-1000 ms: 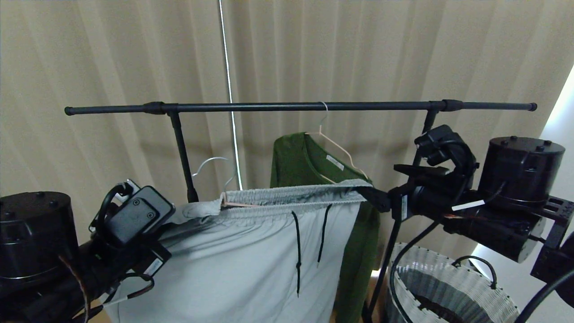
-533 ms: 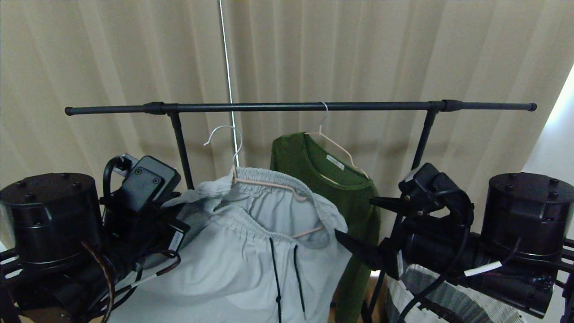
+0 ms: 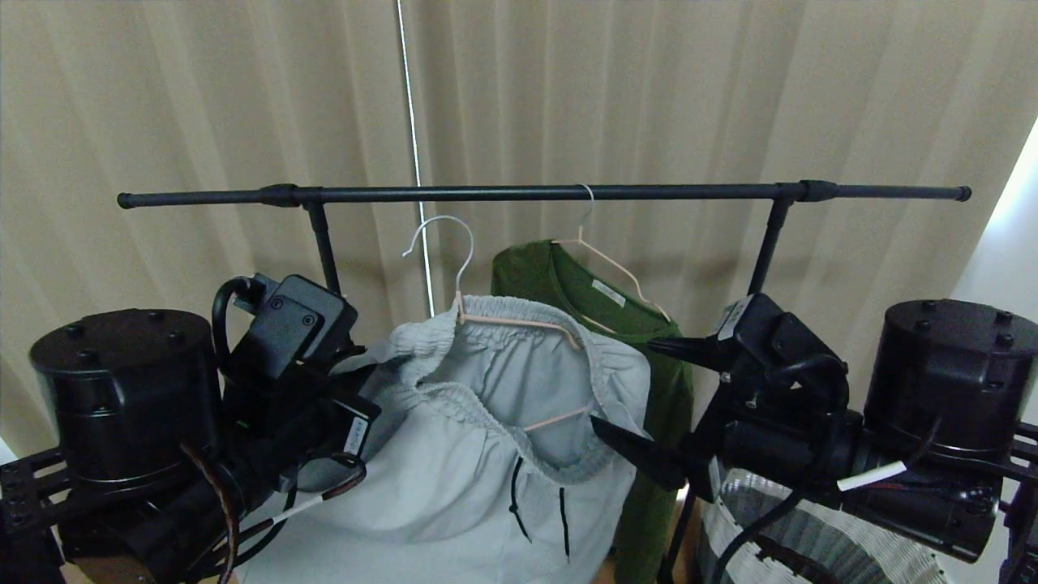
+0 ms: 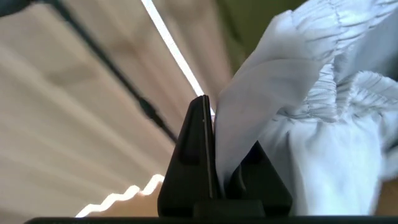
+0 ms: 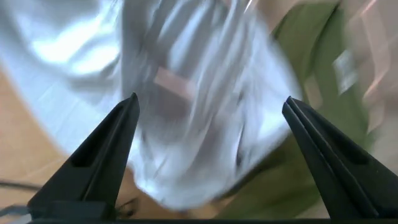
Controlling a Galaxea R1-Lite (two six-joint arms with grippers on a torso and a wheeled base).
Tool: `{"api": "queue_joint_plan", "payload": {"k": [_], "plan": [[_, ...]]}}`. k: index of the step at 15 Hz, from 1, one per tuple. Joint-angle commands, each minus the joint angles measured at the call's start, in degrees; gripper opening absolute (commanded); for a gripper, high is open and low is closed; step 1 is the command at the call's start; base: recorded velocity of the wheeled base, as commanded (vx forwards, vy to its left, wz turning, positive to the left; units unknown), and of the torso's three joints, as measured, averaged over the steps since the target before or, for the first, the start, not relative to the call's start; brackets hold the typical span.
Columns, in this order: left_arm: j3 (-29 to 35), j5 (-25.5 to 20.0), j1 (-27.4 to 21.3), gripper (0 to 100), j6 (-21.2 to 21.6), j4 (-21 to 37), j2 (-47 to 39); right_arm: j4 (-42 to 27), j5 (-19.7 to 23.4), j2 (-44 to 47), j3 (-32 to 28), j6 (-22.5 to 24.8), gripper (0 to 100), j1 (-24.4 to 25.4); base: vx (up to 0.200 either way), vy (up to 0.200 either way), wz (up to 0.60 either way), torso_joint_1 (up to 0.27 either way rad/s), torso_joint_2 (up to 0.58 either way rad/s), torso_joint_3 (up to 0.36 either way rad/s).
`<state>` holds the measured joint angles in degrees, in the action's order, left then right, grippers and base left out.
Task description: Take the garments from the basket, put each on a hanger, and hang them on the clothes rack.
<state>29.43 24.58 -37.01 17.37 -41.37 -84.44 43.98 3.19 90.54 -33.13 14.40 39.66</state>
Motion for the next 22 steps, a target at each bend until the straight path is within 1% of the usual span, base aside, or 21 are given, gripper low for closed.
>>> {"api": "queue_joint_plan", "payload": {"k": [1,2,3,4,5,6,7,8,10,11,12,22], "plan": [[0.02,-0.05,-1.31,0,0.03,-0.02,0.07,-0.13,-0.03,1.22,-2.55,1.77,100,-0.54,0.0,0.0,0.0,0.0,0.0,0.0],[0.02,-1.37,-2.98,0,0.38,-0.02,0.07,-0.13,-0.38,2.27,-4.66,5.2,100,-0.81,0.0,0.0,0.0,0.0,0.0,0.0],[0.1,-2.25,-3.86,0,0.47,-0.02,0.07,-0.13,-0.91,2.98,-5.19,7.22,100,-1.34,0.0,0.0,0.0,0.0,0.0,0.0],[0.19,-2.34,-3.95,0,0.47,-0.02,0.07,-0.04,-1.0,2.98,-5.19,7.31,100,-1.34,0.0,0.0,0.0,0.0,0.0,0.0],[0.89,-2.43,-5.97,0,0.56,-0.02,-0.11,0.05,-1.26,3.68,-5.19,9.42,100,-1.51,0.0,0.0,0.0,0.0,0.0,0.0],[1.16,-2.78,-6.67,0,0.56,-0.02,-0.19,0.05,-1.35,4.21,-5.19,9.6,100,-1.51,0.0,0.0,0.0,0.0,0.0,0.0],[1.42,-4.19,-8.17,0,0.65,-0.02,-0.19,0.05,-1.7,4.82,-5.19,10.39,100,-1.6,0.0,0.0,0.0,0.0,0.0,0.0],[1.6,-4.63,-8.87,0,1.09,-0.02,-0.28,0.14,-1.7,4.82,-5.1,11.44,100,-1.69,0.0,0.0,0.0,0.0,0.0,0.0],[1.51,-4.8,-9.04,0,2.76,-0.02,-0.28,0.14,-1.7,4.65,-5.19,11.97,100,-1.69,0.0,0.0,0.0,0.0,0.0,0.0],[1.51,-5.33,-9.04,0,2.76,-0.02,-0.28,0.14,-1.7,4.65,-5.19,12.06,100,-1.69,0.0,0.0,0.0,0.0,0.0,0.0],[1.51,-5.59,-9.04,0,2.76,-0.02,-0.28,0.14,-1.7,4.56,-5.19,12.23,0,-1.69,0.0,0.0,0.0,0.0,0.0,0.0],[0.63,-5.68,-9.04,0,2.93,-1.34,-0.37,0.23,-3.11,4.03,-5.1,12.32,0,-1.78,0.0,0.0,0.0,0.0,0.0,0.0]]}}
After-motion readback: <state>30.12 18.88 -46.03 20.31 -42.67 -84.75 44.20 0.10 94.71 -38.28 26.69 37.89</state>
